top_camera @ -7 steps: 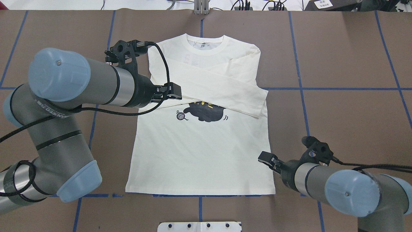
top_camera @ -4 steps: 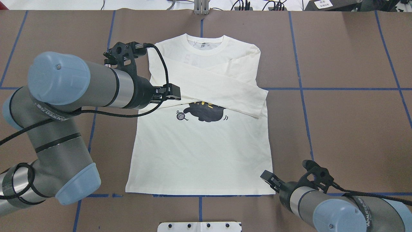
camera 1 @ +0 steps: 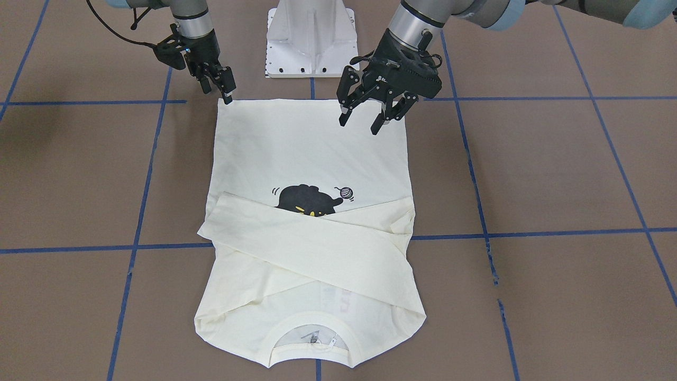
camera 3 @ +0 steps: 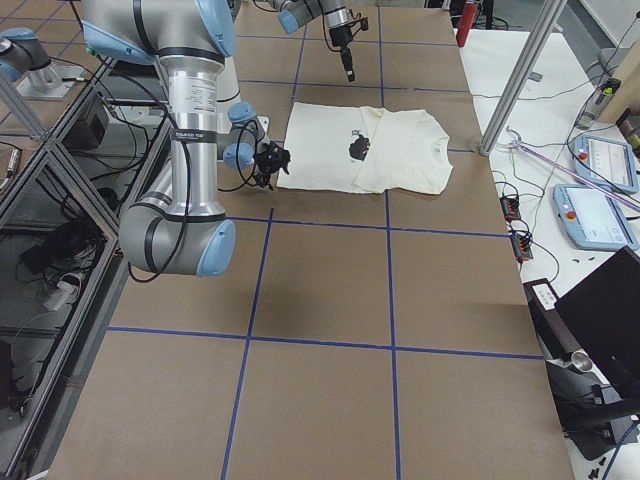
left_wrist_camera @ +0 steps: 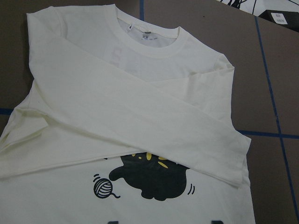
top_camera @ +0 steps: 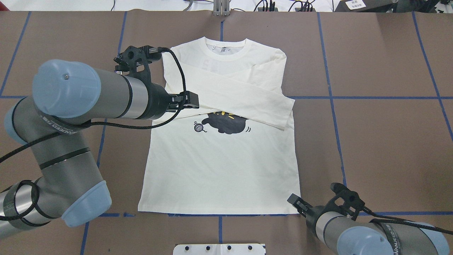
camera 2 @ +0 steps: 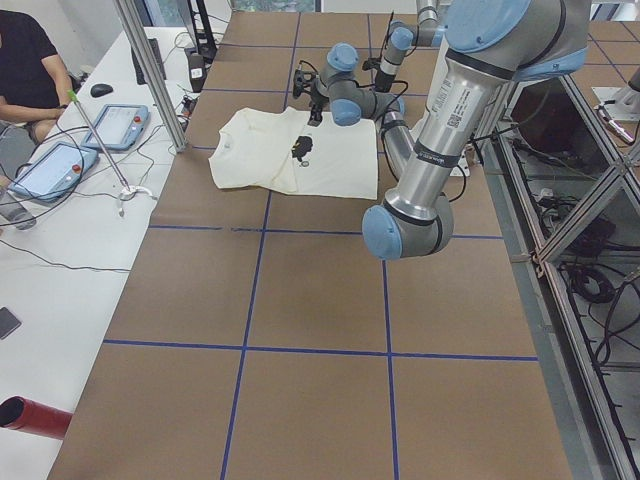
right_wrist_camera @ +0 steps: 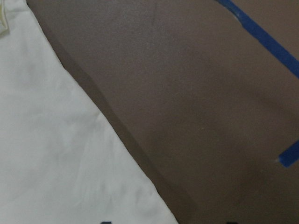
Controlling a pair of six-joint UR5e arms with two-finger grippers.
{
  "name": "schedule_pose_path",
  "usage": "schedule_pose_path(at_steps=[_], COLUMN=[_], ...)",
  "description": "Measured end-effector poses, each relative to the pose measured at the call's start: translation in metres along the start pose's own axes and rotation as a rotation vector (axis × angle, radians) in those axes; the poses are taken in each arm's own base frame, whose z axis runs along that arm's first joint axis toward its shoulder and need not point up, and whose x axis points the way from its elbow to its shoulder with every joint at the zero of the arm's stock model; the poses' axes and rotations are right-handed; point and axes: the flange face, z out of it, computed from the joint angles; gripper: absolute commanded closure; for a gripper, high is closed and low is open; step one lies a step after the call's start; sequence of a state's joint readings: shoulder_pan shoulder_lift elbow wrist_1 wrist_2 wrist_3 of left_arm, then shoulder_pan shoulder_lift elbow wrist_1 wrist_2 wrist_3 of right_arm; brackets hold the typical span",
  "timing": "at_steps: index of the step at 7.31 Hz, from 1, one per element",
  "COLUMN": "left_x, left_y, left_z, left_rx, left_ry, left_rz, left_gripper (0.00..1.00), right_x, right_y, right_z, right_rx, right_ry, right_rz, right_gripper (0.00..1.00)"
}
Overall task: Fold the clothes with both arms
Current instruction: 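Move both grippers down to the hem corners nearest the robot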
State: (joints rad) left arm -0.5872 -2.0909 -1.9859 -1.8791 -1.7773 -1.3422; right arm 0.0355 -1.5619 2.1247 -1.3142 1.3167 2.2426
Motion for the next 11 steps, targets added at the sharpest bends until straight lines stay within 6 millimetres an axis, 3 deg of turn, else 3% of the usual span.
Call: schedule_pose_path(at_steps=[1,2,5,9,11], left_x=[-0.001,-0.001,-0.001,-0.009,-0.042], left_y=[0.001,0.001,0.002,0.004,0.021], left_z=[0.001,0.002,0.004,0.006,0.012], left_rx=[-0.001,-0.002,-0.005,-0.009,-0.038], left_ry=[-0.002,-0.004,-0.006,-0.019,-0.073], left_rz=[0.000,0.000,0.000,-0.015,-0.119], left_gripper=[0.27,0.27,0.27,0.29,0.33], right_x=[0.000,0.000,-0.001,-0.002,-0.008], right_y=[0.002,0.004,0.005,0.003,-0.001], right_z=[0.003,0.005,0.007,0.006,-0.007], right_rx=[0.001,0.000,-0.001,-0.001,-0.016], right_ry=[0.004,0.005,0.007,0.005,-0.012], right_rz=[-0.002,-0.003,-0.004,-0.006,0.000], right_gripper=[0.35,0.65,1.00,1.00,1.00])
